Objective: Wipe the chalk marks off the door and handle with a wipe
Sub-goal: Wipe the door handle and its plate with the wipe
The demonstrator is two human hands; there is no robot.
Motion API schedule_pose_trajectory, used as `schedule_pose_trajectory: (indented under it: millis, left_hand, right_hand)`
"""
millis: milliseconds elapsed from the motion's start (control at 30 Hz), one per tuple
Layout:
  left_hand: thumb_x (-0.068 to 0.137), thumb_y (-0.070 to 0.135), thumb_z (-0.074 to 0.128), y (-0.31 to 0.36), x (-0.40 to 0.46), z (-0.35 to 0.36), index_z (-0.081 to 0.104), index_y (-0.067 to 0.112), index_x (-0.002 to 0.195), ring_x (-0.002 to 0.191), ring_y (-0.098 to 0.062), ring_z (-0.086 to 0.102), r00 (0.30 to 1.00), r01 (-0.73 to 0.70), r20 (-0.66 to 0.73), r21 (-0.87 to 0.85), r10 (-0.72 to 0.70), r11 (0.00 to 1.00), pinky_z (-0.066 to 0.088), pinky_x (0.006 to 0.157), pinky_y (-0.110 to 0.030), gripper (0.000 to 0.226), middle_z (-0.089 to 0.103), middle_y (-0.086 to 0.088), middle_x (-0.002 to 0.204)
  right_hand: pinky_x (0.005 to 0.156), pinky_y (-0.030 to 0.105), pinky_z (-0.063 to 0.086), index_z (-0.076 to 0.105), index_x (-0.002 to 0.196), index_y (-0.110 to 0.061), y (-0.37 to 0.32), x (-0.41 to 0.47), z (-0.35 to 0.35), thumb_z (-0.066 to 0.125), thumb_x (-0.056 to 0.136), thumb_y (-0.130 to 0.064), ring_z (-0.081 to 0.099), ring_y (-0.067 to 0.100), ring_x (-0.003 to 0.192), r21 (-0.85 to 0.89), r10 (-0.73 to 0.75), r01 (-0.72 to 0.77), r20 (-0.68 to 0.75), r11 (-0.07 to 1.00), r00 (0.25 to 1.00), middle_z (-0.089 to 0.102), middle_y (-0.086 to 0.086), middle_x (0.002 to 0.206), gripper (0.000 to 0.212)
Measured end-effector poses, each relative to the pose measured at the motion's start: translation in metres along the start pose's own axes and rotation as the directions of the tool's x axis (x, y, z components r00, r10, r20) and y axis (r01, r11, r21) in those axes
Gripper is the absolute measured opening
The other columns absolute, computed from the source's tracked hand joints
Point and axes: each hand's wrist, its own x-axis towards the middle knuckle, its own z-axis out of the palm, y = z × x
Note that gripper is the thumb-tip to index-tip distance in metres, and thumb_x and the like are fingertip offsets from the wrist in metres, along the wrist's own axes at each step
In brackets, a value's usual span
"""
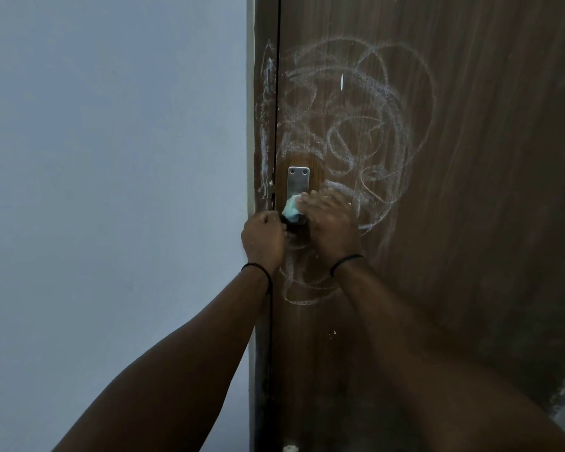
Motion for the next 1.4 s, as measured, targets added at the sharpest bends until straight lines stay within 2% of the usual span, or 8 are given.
schedule_pose_trajectory:
  millis: [200,533,700,800,933,1200,1333,1400]
  left_hand:
    - [0.098,0.016,0.048,0.001,0.0,0.0,0.062,0.031,0.078,0.057,-0.01,0.062,1.0,-0.008,0.012,-0.051,0.009,0.999,0.05,0.065,-0.03,0.029,0.069,-0.003,0.072]
    - [0.095,0.02,0.045,0.01,0.004,-0.002,0.071,0.013,0.088,0.085,-0.031,0.068,0.998,-0.069,-0.002,0.138,0.07,0.988,0.057,0.081,-0.048,0.028,0.072,-0.011,0.087]
    - [0.098,0.022,0.045,0.013,0.007,-0.003,0.069,0.016,0.107,0.079,-0.017,0.068,0.995,-0.101,0.035,0.126,0.097,0.987,0.056,0.072,-0.03,0.026,0.072,-0.003,0.089]
    - [0.098,0.023,0.046,0.01,0.007,-0.001,0.068,0.019,0.108,0.089,-0.022,0.069,0.995,-0.096,0.038,0.128,0.092,0.987,0.057,0.085,-0.04,0.024,0.072,-0.005,0.096]
    - [0.097,0.024,0.047,0.007,0.001,0.001,0.067,0.018,0.112,0.095,-0.026,0.068,0.998,-0.061,0.04,0.118,0.056,0.991,0.057,0.089,-0.045,0.025,0.072,-0.007,0.103]
    - [0.093,0.023,0.049,0.006,0.0,-0.008,0.071,0.017,0.104,0.093,-0.024,0.068,0.996,-0.083,0.003,0.183,0.084,0.98,0.055,0.09,-0.045,0.026,0.073,-0.004,0.099]
    - [0.093,0.021,0.048,0.006,-0.001,-0.009,0.07,0.015,0.108,0.095,-0.027,0.068,0.993,-0.114,0.02,0.184,0.113,0.976,0.055,0.09,-0.047,0.027,0.073,-0.007,0.101]
    - [0.094,0.021,0.048,0.008,-0.002,-0.009,0.069,0.014,0.113,0.099,-0.028,0.068,0.994,-0.113,0.035,0.178,0.108,0.978,0.055,0.092,-0.047,0.029,0.072,-0.009,0.105]
  right_hand:
    - [0.114,0.054,0.025,0.075,0.103,-0.012,0.026,-0.015,-0.017,0.044,0.095,-0.014,0.059,0.029,0.12,-0.046,0.154,-0.157,-0.047,0.987,0.987,0.073,0.006,0.109,0.032]
    - [0.088,0.036,0.031,0.078,0.083,-0.024,-0.021,0.02,0.009,0.068,0.083,-0.02,0.053,0.021,0.095,0.091,0.277,-0.273,-0.032,0.958,0.96,0.069,-0.005,0.088,0.01]
    - [0.079,0.014,0.047,0.071,0.106,-0.017,0.004,0.016,-0.009,0.061,0.088,-0.011,0.06,0.011,0.095,0.483,0.698,-0.578,-0.103,0.658,0.708,0.065,0.0,0.107,0.021]
    - [0.083,0.004,0.043,0.073,0.109,-0.016,0.005,0.005,-0.018,0.056,0.087,0.001,0.054,-0.006,0.092,0.496,0.72,-0.589,-0.111,0.638,0.685,0.061,0.002,0.112,0.033]
    - [0.084,-0.005,0.035,0.071,0.114,-0.01,-0.006,-0.009,-0.018,0.053,0.091,0.002,0.05,-0.001,0.099,0.461,0.743,-0.628,-0.11,0.627,0.66,0.058,0.006,0.122,0.032]
    - [0.101,0.026,0.044,0.056,0.131,-0.001,-0.049,-0.034,0.005,0.056,0.09,0.006,0.059,0.025,0.115,0.343,0.466,-0.431,-0.024,0.835,0.884,0.06,0.018,0.128,0.041]
    - [0.074,0.033,0.054,0.063,0.115,-0.018,-0.046,-0.031,0.004,0.057,0.096,-0.024,0.064,0.022,0.089,0.378,0.608,-0.583,0.063,0.719,0.791,0.069,0.007,0.101,0.021]
    - [0.064,0.027,0.048,0.067,0.099,-0.014,-0.033,-0.027,0.001,0.064,0.091,-0.022,0.057,0.016,0.082,0.34,0.642,-0.589,-0.061,0.733,0.765,0.064,0.005,0.096,0.012]
